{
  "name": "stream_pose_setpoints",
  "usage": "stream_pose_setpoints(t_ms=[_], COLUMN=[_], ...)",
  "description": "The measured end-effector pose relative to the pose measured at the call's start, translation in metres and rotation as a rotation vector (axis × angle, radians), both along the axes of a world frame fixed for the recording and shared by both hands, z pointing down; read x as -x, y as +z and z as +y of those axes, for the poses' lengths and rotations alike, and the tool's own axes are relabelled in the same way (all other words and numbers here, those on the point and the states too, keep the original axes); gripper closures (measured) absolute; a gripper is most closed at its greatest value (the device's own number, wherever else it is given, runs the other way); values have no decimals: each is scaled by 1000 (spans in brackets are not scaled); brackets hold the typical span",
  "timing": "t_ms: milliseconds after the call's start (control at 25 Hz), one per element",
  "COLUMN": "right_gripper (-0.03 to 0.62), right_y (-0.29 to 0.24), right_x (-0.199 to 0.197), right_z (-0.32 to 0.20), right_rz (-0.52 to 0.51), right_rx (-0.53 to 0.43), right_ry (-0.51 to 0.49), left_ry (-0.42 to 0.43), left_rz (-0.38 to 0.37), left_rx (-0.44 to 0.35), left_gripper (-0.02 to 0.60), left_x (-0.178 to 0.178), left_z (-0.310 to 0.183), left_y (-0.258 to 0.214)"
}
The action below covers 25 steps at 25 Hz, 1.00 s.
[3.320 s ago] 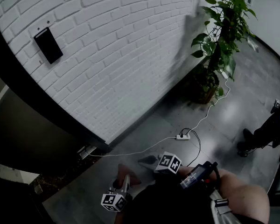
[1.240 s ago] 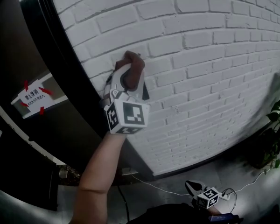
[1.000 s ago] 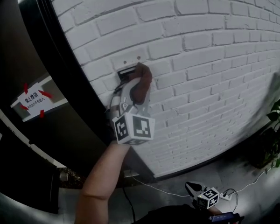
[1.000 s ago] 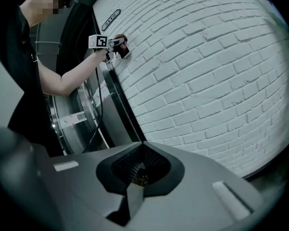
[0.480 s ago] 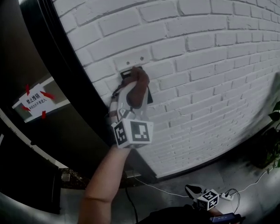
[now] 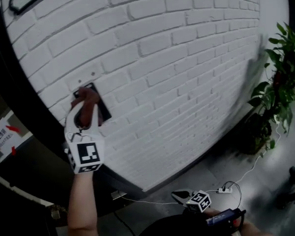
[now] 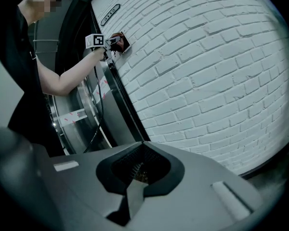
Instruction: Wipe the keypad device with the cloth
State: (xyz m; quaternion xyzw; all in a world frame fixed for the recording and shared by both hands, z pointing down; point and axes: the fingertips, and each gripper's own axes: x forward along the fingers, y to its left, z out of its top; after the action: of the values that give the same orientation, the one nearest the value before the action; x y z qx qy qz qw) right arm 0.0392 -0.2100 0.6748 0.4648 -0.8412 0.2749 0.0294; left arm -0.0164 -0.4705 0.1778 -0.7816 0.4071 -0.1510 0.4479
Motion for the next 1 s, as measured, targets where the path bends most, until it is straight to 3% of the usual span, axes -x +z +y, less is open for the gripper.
stream_pose_setpoints(t_ms=[120, 360, 560, 680, 800, 880, 1000], right_gripper=[592, 592, 592, 592, 592, 592, 592], right_y=[-8, 1, 8, 8, 13, 18, 23], right_x=[0, -21, -22, -25, -39, -35, -17], right_z=[9, 15, 13, 18, 25, 21, 9], right_rz=[-6, -6, -8, -15, -22, -26, -28], right_rx=[7, 17, 18, 2, 12, 30, 41], right_ry=[-16, 44, 48, 81, 138, 118, 62], left_ry=[-27, 8, 3, 39, 120, 142, 144], left_rz=[22, -12, -157, -170, -149, -149, -79], left_rx=[-13, 27, -18, -34, 13, 55, 66], left_gripper=[497, 497, 497, 497, 500, 500, 500], left_x=[1, 3, -12, -43, -74, -68, -47], left_z=[11, 14, 10, 16, 29, 30, 26], left_y=[-3, 86, 134, 132, 122, 117, 81])
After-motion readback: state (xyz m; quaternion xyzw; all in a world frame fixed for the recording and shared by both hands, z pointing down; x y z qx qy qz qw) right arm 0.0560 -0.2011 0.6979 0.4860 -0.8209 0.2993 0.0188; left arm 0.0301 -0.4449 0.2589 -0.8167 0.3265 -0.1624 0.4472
